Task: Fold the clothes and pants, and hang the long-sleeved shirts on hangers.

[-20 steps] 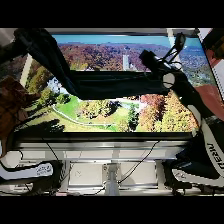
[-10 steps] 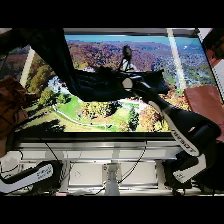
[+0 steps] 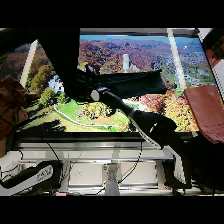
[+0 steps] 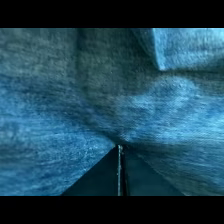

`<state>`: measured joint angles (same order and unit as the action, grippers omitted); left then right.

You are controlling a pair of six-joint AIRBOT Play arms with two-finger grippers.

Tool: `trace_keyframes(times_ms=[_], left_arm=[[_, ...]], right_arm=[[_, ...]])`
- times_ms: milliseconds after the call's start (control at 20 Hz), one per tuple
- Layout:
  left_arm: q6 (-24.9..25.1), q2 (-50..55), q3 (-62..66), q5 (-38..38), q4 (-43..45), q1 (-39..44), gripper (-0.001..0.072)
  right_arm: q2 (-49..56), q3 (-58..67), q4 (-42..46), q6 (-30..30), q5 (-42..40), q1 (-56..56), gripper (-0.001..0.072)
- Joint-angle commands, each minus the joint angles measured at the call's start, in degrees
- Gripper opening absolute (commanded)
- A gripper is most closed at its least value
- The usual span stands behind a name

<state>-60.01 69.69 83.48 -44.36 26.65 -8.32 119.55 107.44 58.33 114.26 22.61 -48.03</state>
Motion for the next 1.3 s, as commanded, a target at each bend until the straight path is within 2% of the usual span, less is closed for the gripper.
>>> trace_keyframes(times_ms=[0, 200, 400, 650, 750, 900, 950, 1000, 1050, 1100, 1250], left_arm=[[0.0, 0.7, -0.1, -3.7, 0.9, 0.8, 0.006], [-3.9, 4.7, -0.1, -11.5, 9.1, 3.5, 0.0059], [-3.8, 11.3, -0.2, -17.4, 10.3, 8.9, 0.0059], [-3.9, 20.1, -0.2, -17.6, 10.2, 17.7, 0.0059], [-3.9, 23.7, -0.2, -16.0, 10.2, 20.3, 0.006], [-3.9, 28.8, -0.2, -15.0, 10.2, 22.8, 0.0062], [-3.9, 30.1, -0.2, -15.1, 10.2, 23.3, 0.0127], [-3.9, 30.9, -0.2, -15.5, 10.2, 23.6, 0.038], [-4.0, 31.3, -0.2, -15.9, 10.1, 24.0, 0.0719], [-3.9, 31.3, -0.2, -16.5, 10.1, 24.0, 0.0699], [-3.8, 29.9, 0.1, -17.7, 7.7, 22.9, 0.0698]], right_arm=[[2.7, 3.5, -0.7, 0.5, 1.9, -0.4, 0.0018], [0.9, 3.5, 0.6, 0.2, 13.2, 6.6, 0.002], [-2.0, 3.5, 2.2, 0.0, 21.0, 15.1, 0.002], [-6.2, 3.5, 8.9, 0.1, 24.3, 23.8, 0.002], [-7.3, 3.5, 9.9, -0.2, 29.6, 27.2, 0.002], [-9.1, 3.5, 10.1, -8.5, 41.0, 32.1, 0.002], [-10.0, 3.5, 10.7, -10.4, 43.6, 33.6, 0.002], [-10.9, 3.5, 11.3, -11.3, 45.1, 34.9, 0.002], [-12.1, 3.5, 11.5, -12.0, 45.6, 36.2, 0.0021], [-13.4, 3.5, 11.4, -12.0, 45.4, 37.4, 0.0021], [-17.5, 3.5, 11.8, -12.3, 44.4, 40.7, 0.002]])
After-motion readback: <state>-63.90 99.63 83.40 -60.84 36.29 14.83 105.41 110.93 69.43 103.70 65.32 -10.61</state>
